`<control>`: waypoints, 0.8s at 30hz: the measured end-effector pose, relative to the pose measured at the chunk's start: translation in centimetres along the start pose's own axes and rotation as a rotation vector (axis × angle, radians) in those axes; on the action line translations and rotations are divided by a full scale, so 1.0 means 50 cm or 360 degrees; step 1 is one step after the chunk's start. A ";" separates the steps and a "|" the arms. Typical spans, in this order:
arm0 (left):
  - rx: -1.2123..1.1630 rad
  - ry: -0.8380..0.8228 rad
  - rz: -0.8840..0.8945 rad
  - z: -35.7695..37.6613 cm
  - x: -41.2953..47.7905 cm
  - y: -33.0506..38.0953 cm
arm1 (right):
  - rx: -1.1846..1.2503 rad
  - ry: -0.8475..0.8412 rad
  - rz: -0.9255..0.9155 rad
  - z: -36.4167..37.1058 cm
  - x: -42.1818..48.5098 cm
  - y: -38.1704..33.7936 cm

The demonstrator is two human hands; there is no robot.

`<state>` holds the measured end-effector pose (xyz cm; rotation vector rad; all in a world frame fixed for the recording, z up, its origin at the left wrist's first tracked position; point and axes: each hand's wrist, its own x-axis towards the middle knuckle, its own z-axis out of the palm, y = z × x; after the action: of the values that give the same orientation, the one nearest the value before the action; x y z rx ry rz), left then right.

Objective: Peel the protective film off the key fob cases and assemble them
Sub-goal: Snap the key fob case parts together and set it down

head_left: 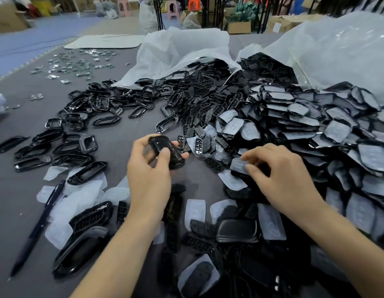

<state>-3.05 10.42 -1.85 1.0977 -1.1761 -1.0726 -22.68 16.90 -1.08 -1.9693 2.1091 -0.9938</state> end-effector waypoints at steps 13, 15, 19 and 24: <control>-0.0202 -0.0260 -0.0170 0.016 -0.021 0.005 | -0.0054 0.0009 -0.0160 0.000 -0.013 -0.024; -0.0210 -0.0342 -0.0211 0.022 -0.030 0.006 | 0.0322 0.0176 -0.0049 -0.008 -0.009 -0.025; -0.0211 -0.0496 -0.0268 0.036 -0.048 0.005 | 0.1450 0.0054 0.0381 -0.023 0.000 -0.034; -0.0227 -0.0548 -0.0268 0.040 -0.052 0.006 | 0.1740 -0.0039 0.0426 -0.014 0.003 -0.037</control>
<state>-5.25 12.87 -1.79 0.9359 -1.2671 -1.4976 -21.46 17.13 0.48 -1.0974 1.2437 -1.5526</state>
